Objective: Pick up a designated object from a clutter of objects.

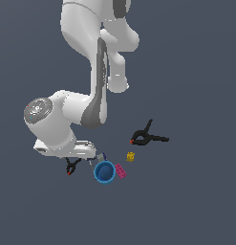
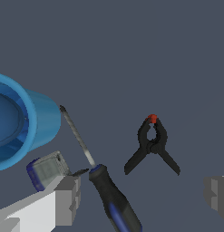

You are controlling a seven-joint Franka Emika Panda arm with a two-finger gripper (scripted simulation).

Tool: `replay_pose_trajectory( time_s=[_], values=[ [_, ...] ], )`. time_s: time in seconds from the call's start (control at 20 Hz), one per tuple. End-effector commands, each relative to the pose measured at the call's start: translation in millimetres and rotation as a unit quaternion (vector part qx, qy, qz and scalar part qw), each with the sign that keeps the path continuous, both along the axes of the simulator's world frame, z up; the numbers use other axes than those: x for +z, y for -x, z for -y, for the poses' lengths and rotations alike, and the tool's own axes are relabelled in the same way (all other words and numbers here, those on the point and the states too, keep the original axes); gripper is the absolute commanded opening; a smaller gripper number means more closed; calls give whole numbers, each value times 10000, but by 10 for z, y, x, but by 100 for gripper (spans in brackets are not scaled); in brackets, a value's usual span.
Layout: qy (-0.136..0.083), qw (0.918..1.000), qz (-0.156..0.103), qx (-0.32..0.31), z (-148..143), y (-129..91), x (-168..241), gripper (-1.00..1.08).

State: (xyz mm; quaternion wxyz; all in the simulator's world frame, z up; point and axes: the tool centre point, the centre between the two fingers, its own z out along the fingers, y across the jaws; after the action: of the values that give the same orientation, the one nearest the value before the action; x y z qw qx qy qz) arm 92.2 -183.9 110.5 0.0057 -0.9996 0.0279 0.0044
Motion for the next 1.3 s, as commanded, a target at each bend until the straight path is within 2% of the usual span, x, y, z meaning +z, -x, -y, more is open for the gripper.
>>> replay_pose_trajectory(
  time_s=[0.0,0.4,0.8,1.25],
  values=[
    [19,10000,21,-12,131,-23,-158,100],
    [55,10000,41,-38,361,-31,-443,100],
    [55,10000,34,-44,373,-24,-517,100],
    [57,10000,42,-42,375,-17,-920,100]
  ],
)
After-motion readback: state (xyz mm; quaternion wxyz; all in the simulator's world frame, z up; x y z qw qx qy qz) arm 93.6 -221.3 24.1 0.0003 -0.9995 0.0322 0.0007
